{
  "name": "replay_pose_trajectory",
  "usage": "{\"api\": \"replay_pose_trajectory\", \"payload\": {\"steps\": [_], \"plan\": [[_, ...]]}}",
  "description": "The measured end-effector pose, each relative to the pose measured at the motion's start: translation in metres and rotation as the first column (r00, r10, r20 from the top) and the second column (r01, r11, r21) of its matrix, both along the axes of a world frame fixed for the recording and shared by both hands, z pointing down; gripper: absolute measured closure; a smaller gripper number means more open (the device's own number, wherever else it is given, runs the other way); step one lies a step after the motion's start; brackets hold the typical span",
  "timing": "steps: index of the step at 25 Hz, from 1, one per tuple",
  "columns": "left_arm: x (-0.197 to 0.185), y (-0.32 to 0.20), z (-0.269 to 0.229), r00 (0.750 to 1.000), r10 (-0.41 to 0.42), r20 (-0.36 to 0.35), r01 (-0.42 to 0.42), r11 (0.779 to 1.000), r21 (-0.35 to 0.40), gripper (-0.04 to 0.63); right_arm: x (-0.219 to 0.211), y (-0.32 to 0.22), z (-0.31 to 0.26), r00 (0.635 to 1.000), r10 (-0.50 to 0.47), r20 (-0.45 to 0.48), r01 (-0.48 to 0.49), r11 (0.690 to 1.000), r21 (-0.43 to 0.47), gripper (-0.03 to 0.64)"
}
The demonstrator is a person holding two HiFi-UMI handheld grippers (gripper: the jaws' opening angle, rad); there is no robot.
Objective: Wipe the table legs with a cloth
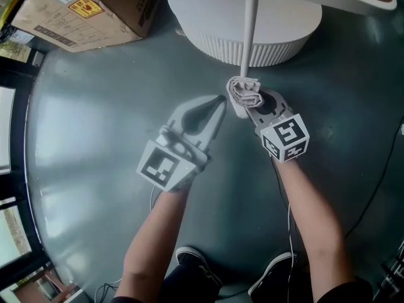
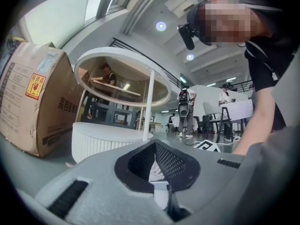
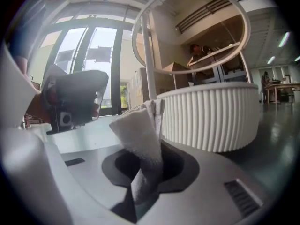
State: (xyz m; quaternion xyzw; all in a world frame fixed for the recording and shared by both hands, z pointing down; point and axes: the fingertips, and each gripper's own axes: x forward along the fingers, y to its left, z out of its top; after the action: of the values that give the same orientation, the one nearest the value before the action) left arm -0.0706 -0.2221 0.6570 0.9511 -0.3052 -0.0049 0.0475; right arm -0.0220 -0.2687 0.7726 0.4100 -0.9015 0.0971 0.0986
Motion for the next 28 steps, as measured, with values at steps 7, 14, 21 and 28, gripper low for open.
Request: {"api": "replay_pose_trajectory", "payload": {"steps": [7,14,21,28], "plan": [[0.003,0.012,0.006,0.989,-0.147,0.001,0.147,0.989,0.029,0.588,0.009,0.001,0.056,0.999,0.041,0.002,-0.04,0.978,-0.205,0.541],[0.033,0.024,-0.108,0.977,-0.2,-0.079,0.211,0.959,0.189,0.589,-0.001,0.016,-0.125,0.991,-0.019,0.136,-0.003,0.987,0.163,0.541],[0.037,0.035,-0.228,0.963,-0.248,-0.107,0.269,0.843,0.466,0.589,-0.011,0.017,-0.295,0.966,-0.099,0.237,-0.012,0.906,0.424,0.541],[0.008,0.019,-0.205,0.943,-0.313,-0.109,0.33,0.845,0.422,0.589,-0.01,0.007,-0.266,0.969,-0.086,0.232,-0.009,0.924,0.382,0.543]]}}
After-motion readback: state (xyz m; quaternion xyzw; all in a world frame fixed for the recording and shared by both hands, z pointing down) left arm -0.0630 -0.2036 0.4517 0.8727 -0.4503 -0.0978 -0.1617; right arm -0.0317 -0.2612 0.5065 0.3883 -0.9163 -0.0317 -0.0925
